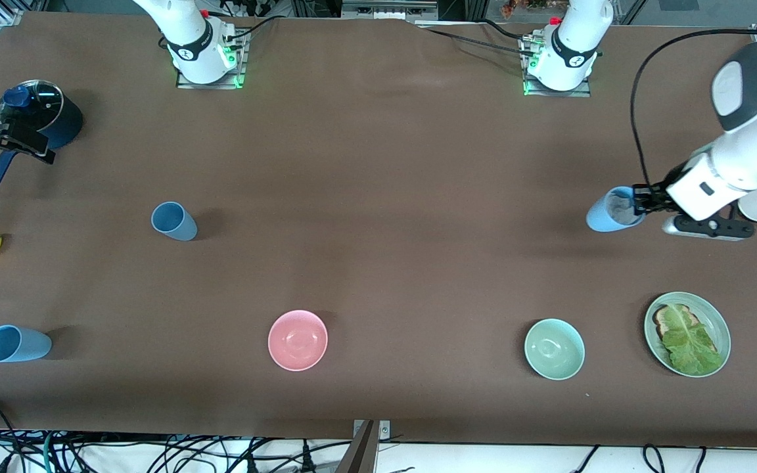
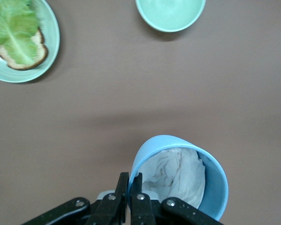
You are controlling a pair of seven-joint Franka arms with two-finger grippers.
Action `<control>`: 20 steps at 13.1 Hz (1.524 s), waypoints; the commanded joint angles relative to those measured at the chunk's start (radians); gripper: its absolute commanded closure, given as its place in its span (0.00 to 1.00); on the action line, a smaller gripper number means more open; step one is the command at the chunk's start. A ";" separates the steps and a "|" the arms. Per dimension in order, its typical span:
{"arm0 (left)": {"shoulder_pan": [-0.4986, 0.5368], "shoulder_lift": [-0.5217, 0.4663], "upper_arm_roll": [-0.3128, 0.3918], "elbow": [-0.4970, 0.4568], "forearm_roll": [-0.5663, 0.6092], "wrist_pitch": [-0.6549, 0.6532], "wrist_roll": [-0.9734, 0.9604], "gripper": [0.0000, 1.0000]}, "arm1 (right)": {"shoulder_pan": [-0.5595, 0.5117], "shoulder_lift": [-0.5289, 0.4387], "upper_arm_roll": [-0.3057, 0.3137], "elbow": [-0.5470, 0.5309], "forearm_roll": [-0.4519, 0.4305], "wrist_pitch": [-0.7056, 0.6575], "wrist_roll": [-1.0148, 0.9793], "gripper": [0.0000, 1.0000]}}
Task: Stack blue cups with both arms
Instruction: 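Carry the tissue cup with the left gripper to mid-table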
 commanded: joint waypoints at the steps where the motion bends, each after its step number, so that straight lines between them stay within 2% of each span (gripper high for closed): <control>1: 0.008 -0.014 -0.098 0.019 0.000 -0.028 -0.142 1.00 | -0.005 -0.005 0.001 0.000 0.007 0.001 -0.006 0.00; 7: -0.018 -0.008 -0.336 0.061 0.001 -0.033 -0.534 1.00 | -0.007 -0.007 0.001 -0.002 0.009 -0.005 -0.006 0.00; 10: -0.134 0.034 -0.349 0.105 -0.002 -0.031 -0.697 1.00 | -0.007 -0.007 0.001 -0.002 0.009 -0.006 -0.006 0.00; 13: -0.286 0.105 -0.306 0.178 0.000 -0.031 -0.886 1.00 | -0.007 -0.007 0.001 -0.003 0.009 -0.008 -0.006 0.00; 14: -0.366 0.129 -0.254 0.205 0.000 -0.031 -0.941 1.00 | -0.007 -0.007 0.001 -0.003 0.009 -0.008 -0.006 0.00; 16: -0.576 0.177 -0.084 0.272 0.000 -0.031 -1.033 1.00 | -0.007 -0.008 0.001 -0.007 0.009 -0.008 -0.006 0.00; 17: -0.633 0.195 -0.030 0.300 0.000 -0.033 -1.054 1.00 | -0.007 -0.008 -0.001 -0.007 0.009 -0.008 -0.006 0.00; 20: -0.650 0.248 -0.016 0.308 0.001 -0.030 -1.055 1.00 | -0.007 -0.008 -0.001 -0.008 0.009 -0.010 -0.006 0.00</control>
